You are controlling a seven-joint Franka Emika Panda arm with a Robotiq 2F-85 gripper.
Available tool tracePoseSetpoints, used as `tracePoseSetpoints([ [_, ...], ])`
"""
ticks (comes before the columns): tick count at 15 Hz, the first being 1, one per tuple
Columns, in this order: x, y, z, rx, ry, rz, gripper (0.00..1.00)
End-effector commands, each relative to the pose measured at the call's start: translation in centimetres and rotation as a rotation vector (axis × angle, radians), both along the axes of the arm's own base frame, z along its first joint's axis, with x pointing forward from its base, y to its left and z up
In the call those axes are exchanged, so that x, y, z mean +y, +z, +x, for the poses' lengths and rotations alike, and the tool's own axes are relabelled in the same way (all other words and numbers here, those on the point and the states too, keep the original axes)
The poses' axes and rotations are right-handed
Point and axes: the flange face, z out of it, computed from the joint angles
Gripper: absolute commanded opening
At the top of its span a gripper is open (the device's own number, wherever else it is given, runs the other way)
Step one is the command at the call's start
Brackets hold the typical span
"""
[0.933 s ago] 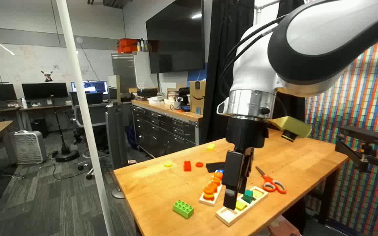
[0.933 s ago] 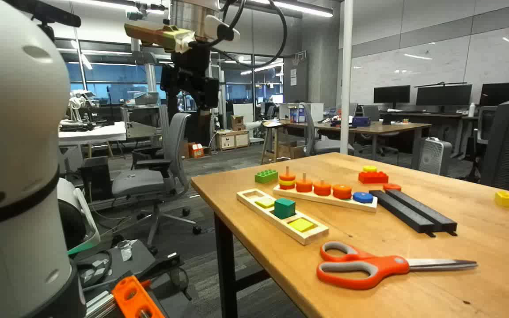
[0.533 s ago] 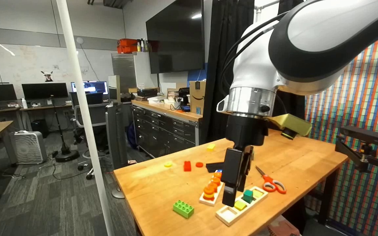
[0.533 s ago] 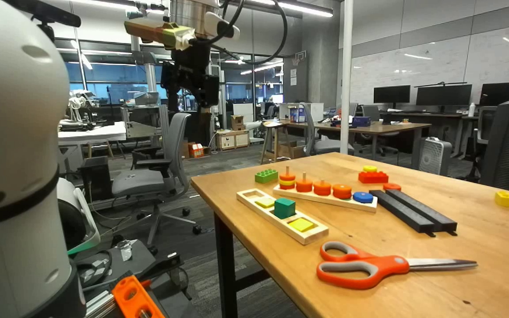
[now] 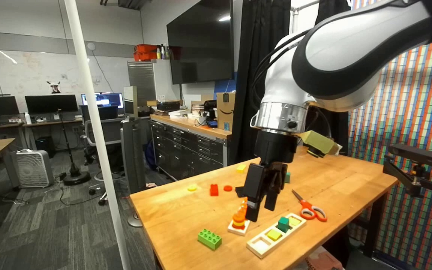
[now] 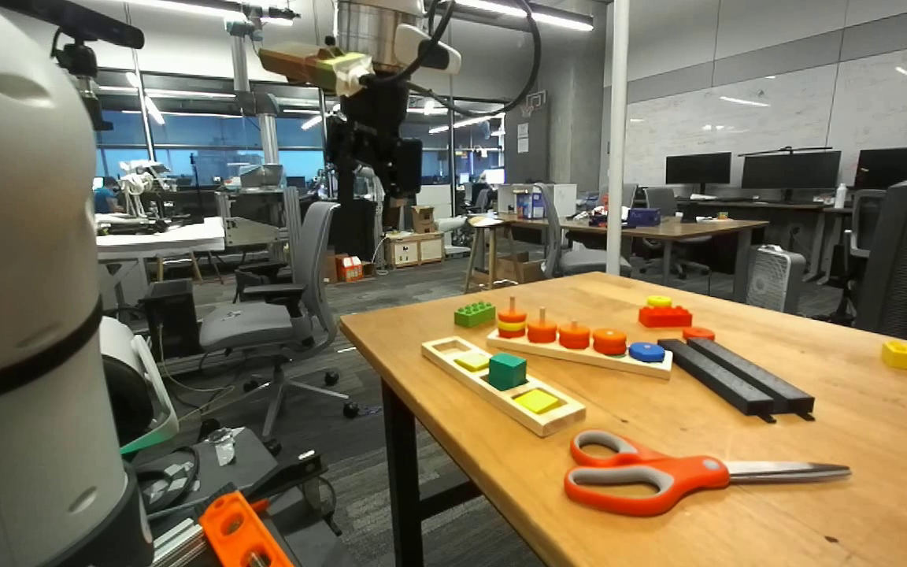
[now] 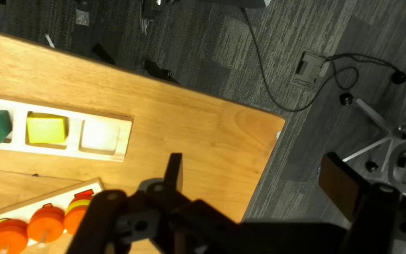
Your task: Pick up the tokens from the holder and put them on the table.
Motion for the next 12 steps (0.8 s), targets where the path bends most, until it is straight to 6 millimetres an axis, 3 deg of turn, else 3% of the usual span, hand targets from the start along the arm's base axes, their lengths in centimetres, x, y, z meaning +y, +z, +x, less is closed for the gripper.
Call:
tracePoseSetpoints([
  [1,-2.0,0.0,3.9,-0.004,-0.112,0.012,1.0],
  [12,-10.5,-8.9,12.9,0.008,-0.489,0.04,1.0],
])
